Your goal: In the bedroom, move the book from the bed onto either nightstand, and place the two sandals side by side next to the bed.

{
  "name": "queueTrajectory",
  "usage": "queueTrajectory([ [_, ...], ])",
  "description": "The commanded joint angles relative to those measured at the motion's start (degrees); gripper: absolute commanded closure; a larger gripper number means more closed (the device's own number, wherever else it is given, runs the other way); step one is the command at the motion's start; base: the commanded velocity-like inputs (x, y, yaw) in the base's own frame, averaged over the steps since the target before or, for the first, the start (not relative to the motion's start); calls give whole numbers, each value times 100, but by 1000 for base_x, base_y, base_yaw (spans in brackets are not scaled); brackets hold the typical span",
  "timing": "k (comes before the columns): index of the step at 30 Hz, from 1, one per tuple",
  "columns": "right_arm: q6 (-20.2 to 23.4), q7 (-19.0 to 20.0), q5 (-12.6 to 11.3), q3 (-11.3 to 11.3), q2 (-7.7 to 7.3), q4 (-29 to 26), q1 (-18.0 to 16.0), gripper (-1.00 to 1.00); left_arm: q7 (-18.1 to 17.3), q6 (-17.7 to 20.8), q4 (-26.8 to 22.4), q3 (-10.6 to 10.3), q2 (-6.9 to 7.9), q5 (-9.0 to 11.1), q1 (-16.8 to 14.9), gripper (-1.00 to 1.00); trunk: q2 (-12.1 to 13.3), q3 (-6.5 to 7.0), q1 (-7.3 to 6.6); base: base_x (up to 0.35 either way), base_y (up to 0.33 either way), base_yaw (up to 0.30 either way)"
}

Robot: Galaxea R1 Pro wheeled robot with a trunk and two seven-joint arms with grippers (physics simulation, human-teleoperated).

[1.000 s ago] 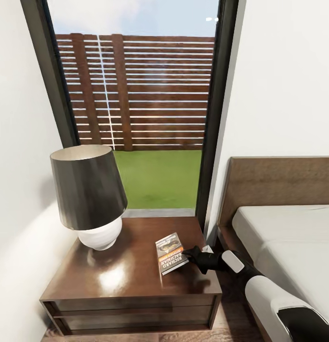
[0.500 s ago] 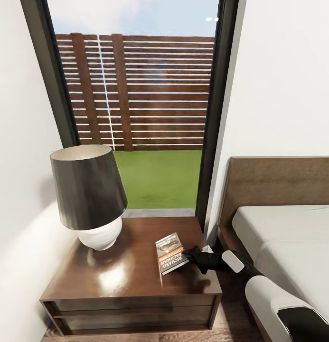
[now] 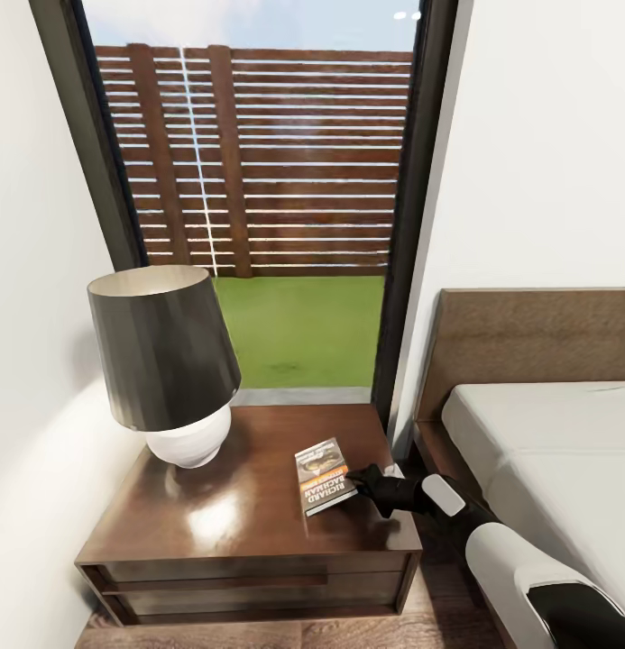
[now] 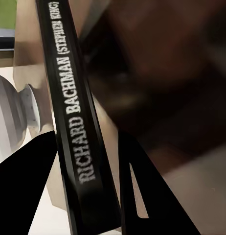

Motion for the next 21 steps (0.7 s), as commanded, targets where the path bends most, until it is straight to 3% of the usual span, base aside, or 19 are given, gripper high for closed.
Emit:
queueTrajectory([
  [1, -25, 29, 216, 90, -8, 14, 0, 100, -60, -5, 5, 11, 0, 50, -3, -100, -2, -6, -1, 0, 0, 0],
  [21, -23, 31, 209, 72, -8, 14, -3, 100, -60, -4, 5, 5, 1, 50, -3, -100, -2, -6, -1, 0, 0, 0],
])
